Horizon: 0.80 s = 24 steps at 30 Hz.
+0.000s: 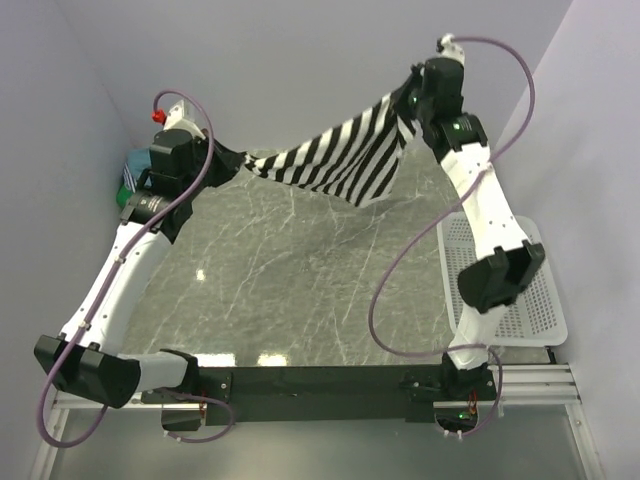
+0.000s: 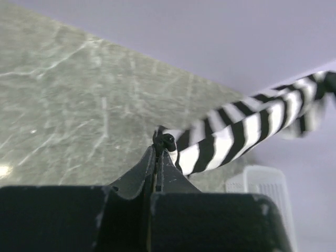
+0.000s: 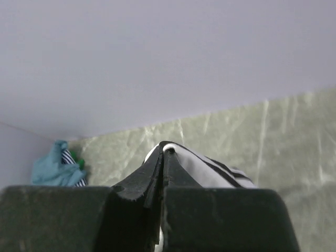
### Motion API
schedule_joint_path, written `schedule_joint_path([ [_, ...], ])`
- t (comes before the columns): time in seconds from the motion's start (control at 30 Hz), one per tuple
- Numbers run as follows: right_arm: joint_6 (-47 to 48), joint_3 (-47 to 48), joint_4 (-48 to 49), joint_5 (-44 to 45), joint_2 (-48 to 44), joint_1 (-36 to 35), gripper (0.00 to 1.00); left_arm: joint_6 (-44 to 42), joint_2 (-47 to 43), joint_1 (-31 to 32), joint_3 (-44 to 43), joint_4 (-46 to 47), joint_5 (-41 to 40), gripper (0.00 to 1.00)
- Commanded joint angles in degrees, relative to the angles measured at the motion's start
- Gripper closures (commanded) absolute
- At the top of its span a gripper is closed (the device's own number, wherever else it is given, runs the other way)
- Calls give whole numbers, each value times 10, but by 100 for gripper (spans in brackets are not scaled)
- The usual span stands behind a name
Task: Fold and stack the tank tops
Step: Flatten the tank top out
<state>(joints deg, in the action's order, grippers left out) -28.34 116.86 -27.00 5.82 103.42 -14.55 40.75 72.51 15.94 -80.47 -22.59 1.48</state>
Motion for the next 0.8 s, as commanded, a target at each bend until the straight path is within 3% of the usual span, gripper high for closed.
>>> schedule_joint_path([
  [0.0, 40, 119, -102, -33, 100, -7, 100, 14, 1, -13, 28, -18, -73, 99],
  [0.1, 44, 144, -133, -36, 173, -28, 95, 36, 14, -42, 72, -20, -85, 99],
  [0.2, 36, 33, -97, -21, 139, -43, 56, 54, 27, -50, 122, -14, -63, 99],
  [0.27, 20, -85, -45, -20, 103, -47, 49, 68, 26, -50, 151, 0, -42, 99],
  [0.4, -11, -241, 2, -7, 25, -71, 48, 78, 33, -50, 193, 17, -35, 99],
  [0.63, -105, -525, 69, 31, -93, -173, 51, 81, 40, -50, 208, 23, -45, 99],
  [0.77, -140, -616, 126, 10, -135, -213, 51, 82, 37, -50, 211, 23, -46, 99],
])
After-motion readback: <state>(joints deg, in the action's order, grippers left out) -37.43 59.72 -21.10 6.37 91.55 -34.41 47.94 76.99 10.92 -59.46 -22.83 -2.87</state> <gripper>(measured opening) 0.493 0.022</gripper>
